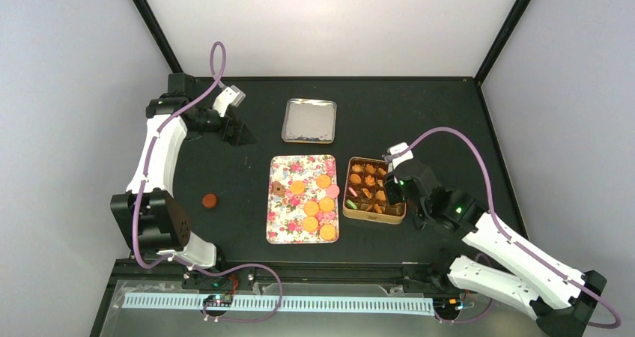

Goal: Pack the cookies
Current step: Place the fake cookies in the empty pocket of the box.

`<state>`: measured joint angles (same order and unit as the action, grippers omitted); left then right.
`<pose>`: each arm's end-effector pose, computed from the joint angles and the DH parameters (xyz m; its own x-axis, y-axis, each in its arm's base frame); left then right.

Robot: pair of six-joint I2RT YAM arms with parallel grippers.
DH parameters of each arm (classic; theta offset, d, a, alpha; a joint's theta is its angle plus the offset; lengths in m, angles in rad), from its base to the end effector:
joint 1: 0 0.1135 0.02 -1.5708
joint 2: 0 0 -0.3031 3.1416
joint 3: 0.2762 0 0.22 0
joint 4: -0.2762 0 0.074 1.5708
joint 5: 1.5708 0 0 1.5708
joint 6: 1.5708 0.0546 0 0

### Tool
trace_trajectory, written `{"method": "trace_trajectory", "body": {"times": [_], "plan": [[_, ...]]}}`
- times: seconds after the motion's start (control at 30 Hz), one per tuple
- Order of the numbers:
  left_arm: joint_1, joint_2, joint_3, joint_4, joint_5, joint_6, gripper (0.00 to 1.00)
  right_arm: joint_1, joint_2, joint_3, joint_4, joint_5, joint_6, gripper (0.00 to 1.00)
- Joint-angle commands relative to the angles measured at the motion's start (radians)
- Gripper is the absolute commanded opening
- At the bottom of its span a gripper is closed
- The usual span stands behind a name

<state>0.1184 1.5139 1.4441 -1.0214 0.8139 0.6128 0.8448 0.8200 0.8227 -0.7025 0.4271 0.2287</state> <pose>0.2723 -0.0076 0.3623 -0.5757 0.3292 -0.7484 0.7128 0.6505 -0.2622 0.0961 0.0742 0.3160 -0.5231 -0.2784 -0.8055 -0.3611 0.9285 -0.0864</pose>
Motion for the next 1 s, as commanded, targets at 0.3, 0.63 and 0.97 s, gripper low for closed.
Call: {"method": "trace_trajectory", "body": {"times": [0.3, 0.63, 0.97], "plan": [[0.006, -0.018, 0.045, -0.014, 0.038, 0.027, 0.99, -0.004, -0.048, 0.055, -0.005, 0.036, -0.043, 0.27], [0.007, -0.028, 0.046, -0.016, 0.046, 0.028, 0.99, -0.004, -0.017, 0.074, 0.048, 0.052, -0.101, 0.28], [0.007, -0.038, 0.05, -0.02, 0.038, 0.034, 0.99, -0.003, 0.096, 0.068, 0.16, 0.051, -0.165, 0.28]]}}
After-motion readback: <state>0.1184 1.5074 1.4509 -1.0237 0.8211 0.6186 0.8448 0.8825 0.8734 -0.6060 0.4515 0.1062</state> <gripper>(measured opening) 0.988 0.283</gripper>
